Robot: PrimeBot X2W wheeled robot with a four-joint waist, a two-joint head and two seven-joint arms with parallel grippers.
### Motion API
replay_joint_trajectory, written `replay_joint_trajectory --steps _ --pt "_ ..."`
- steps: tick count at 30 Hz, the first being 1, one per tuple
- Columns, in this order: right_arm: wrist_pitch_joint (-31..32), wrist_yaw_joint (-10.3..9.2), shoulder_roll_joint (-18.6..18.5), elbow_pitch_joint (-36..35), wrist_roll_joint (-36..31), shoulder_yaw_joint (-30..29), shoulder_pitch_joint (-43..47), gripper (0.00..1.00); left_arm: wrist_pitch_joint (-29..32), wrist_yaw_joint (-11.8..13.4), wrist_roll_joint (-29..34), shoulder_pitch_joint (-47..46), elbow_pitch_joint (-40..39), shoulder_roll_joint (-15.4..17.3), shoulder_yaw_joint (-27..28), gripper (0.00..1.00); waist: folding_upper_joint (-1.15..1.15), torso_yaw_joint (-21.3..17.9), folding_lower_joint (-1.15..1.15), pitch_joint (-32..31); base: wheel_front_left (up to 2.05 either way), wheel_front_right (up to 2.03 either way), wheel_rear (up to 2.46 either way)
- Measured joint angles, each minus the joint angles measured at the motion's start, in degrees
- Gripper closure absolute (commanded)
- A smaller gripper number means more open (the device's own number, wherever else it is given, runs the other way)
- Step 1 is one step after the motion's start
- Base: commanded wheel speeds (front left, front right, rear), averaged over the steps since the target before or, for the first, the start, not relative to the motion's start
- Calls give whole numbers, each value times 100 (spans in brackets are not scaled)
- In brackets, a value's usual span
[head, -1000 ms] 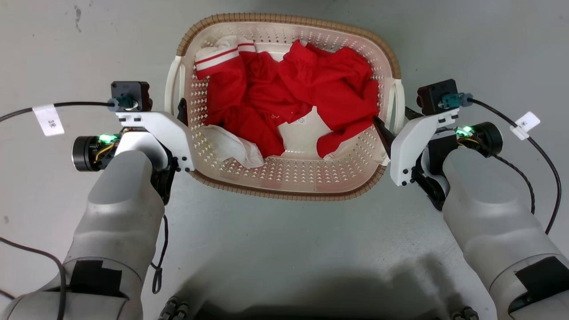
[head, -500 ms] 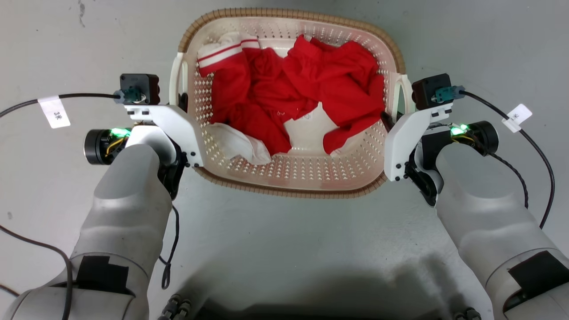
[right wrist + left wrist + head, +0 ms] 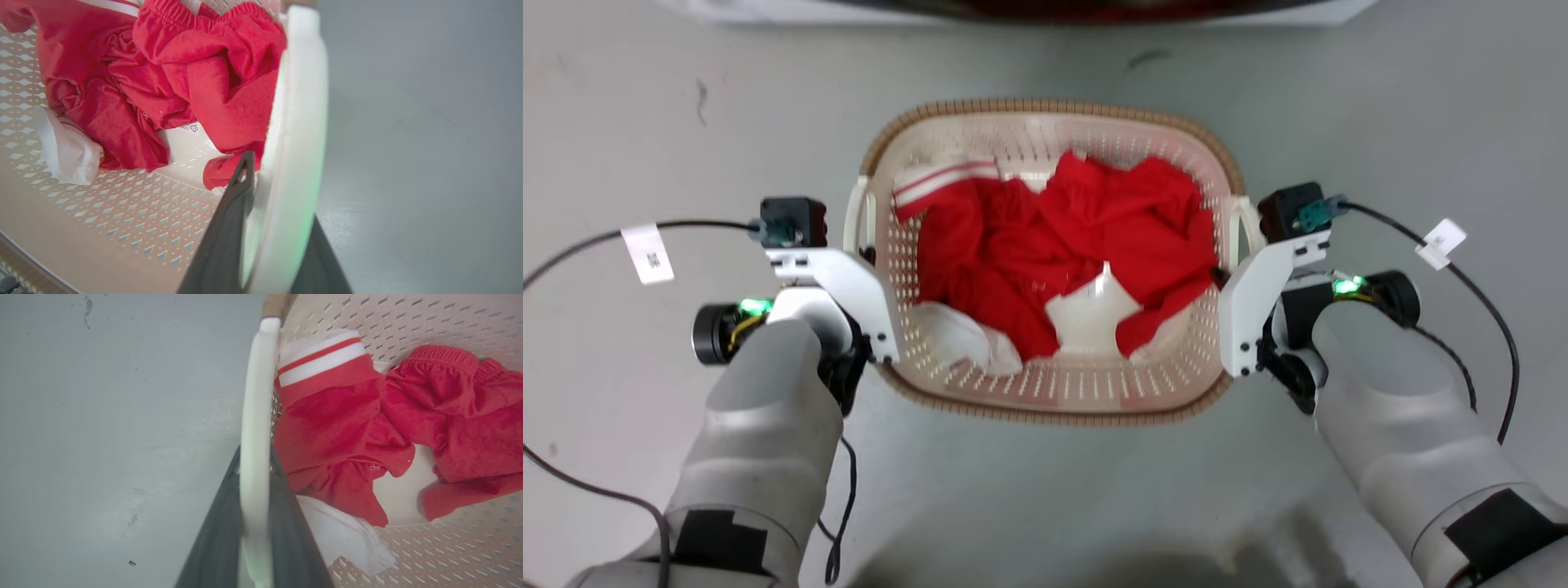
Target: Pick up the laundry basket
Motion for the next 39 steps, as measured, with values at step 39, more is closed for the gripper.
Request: replay_joint_trajectory --steps 39 --pt "1777 5 -300 77 1662 912 955 100 1669 -104 -474 937 19 -203 -204 100 0 -347 -1 -3344 0 0 0"
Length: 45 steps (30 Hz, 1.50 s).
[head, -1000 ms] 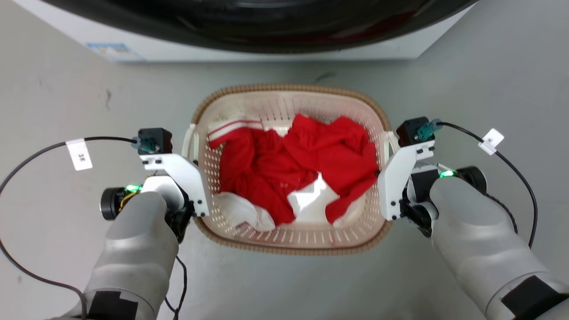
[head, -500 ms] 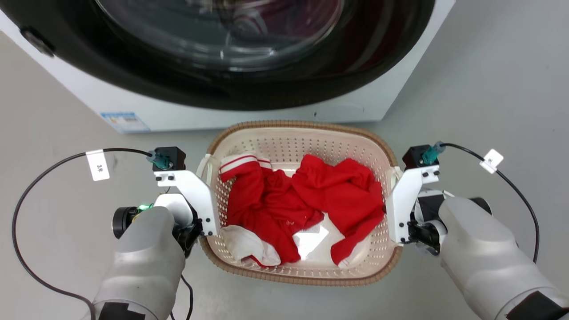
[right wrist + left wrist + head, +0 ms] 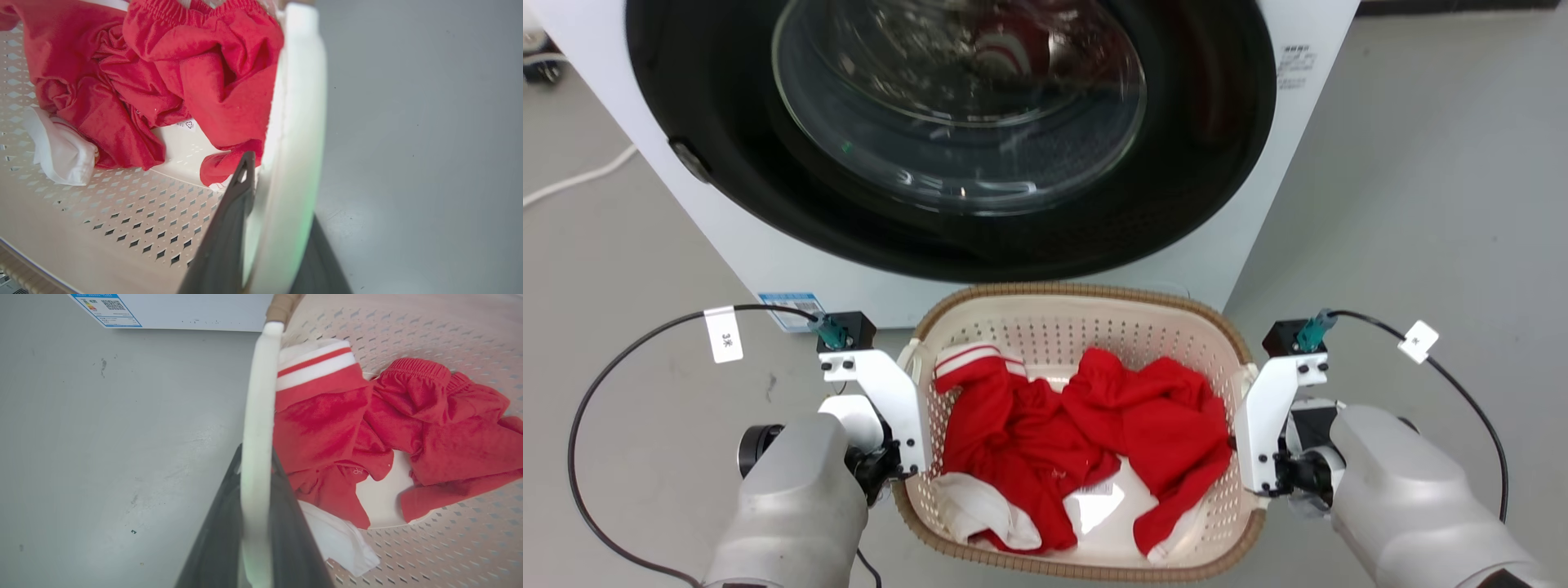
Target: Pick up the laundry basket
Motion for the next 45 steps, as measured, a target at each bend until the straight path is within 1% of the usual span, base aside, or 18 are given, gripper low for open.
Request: replay_joint_trajectory --steps 10,21,28,38,45 --pt "126 0 -30 -11 199 165 209 100 275 2 -89 157 1 3 -63 100 0 85 0 -470 0 0 0" --pt "76 0 -63 41 305 282 237 100 376 22 -177 180 -1 -38 -109 100 0 128 0 -718 0 0 0" --pt "4 0 -108 87 359 339 268 100 523 49 -274 244 -3 -100 -141 100 0 183 0 -758 0 0 0" --pt "-51 0 -107 108 456 445 266 100 524 69 -363 282 -4 -113 -187 100 0 192 1 -706 0 0 0" --pt "-59 0 -107 116 519 509 264 100 411 69 -401 283 -2 -111 -231 100 0 187 1 -681 0 0 0"
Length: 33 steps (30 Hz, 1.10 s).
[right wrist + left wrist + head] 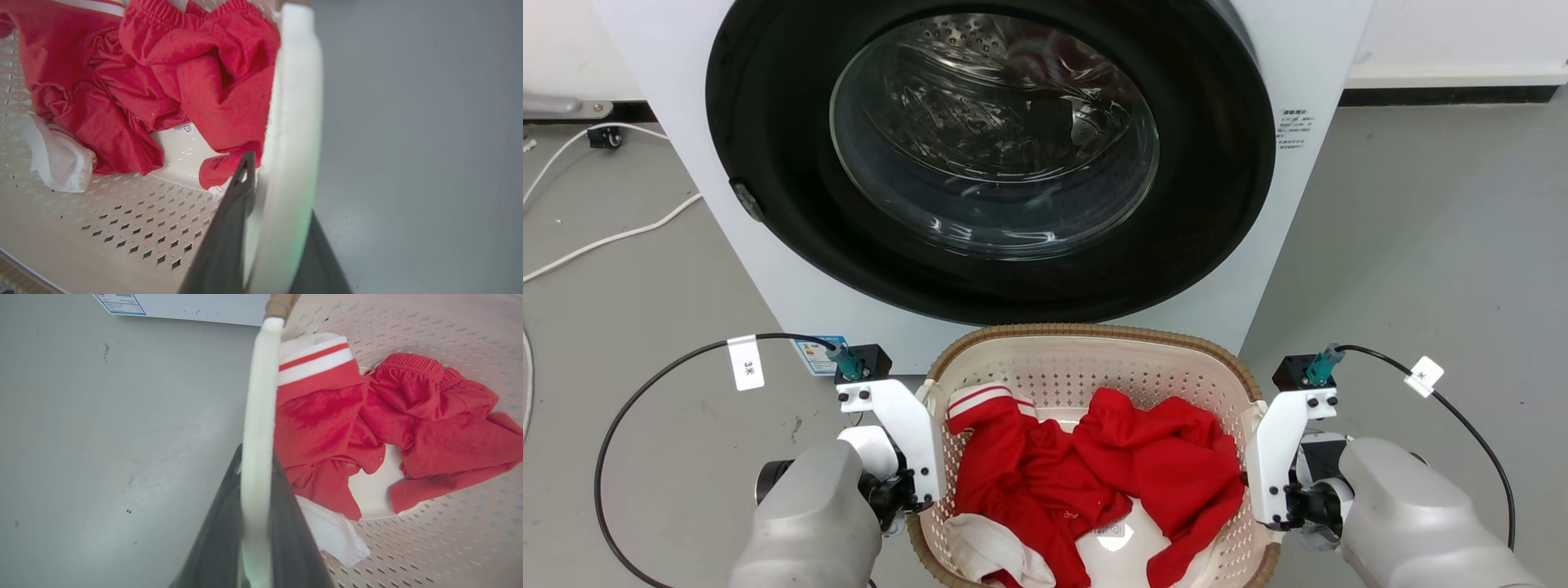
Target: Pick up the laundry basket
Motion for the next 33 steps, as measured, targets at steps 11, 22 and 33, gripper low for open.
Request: replay_joint_trajectory --steps 11,22,33 --pt "-13 0 5 16 93 102 -5 100 -101 4 -53 7 3 11 -47 100 0 -26 0 9 0 0 0" --pt "-35 0 5 35 154 203 -9 100 -149 5 -107 30 4 12 -91 100 0 -40 0 -1 0 0 0" --pt "-57 0 5 56 227 301 -21 100 -167 5 -202 60 4 21 -130 100 0 -53 0 -17 0 0 0"
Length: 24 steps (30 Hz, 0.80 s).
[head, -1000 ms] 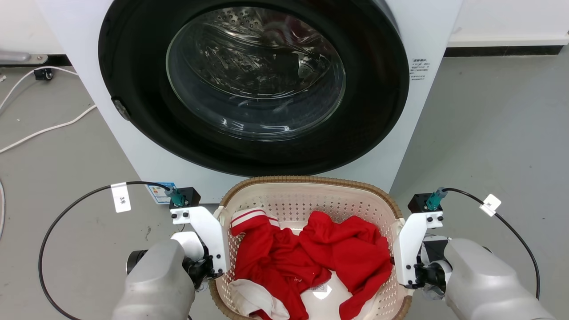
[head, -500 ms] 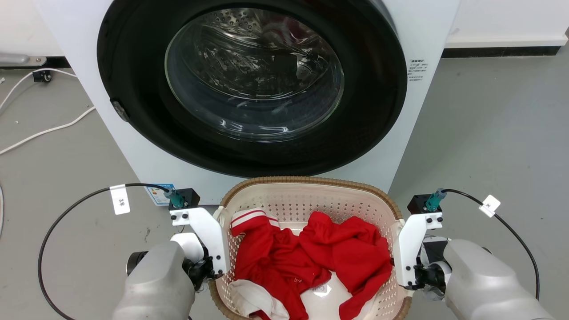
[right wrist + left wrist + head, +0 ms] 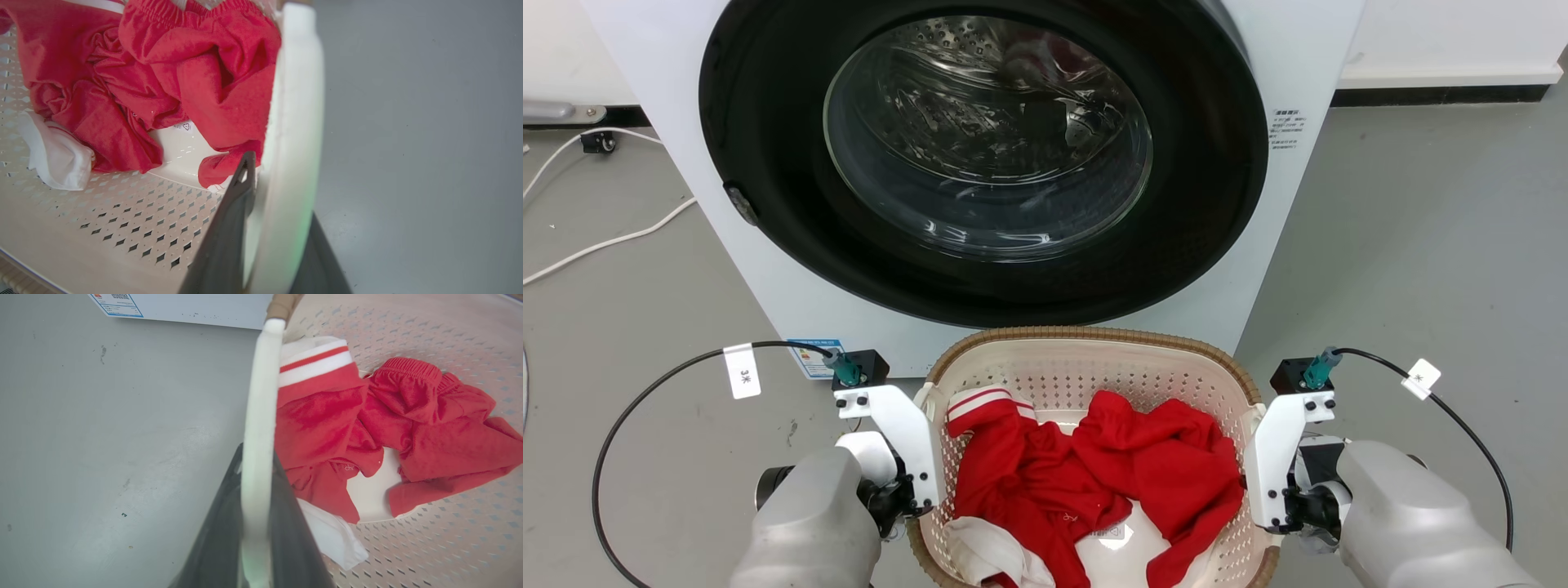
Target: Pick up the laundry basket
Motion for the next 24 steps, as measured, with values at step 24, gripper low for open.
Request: replay_joint_trajectory --steps 24 --pt "-52 0 2 41 159 153 -2 100 -26 29 -126 32 0 9 -118 100 0 -10 0 -17 0 0 0"
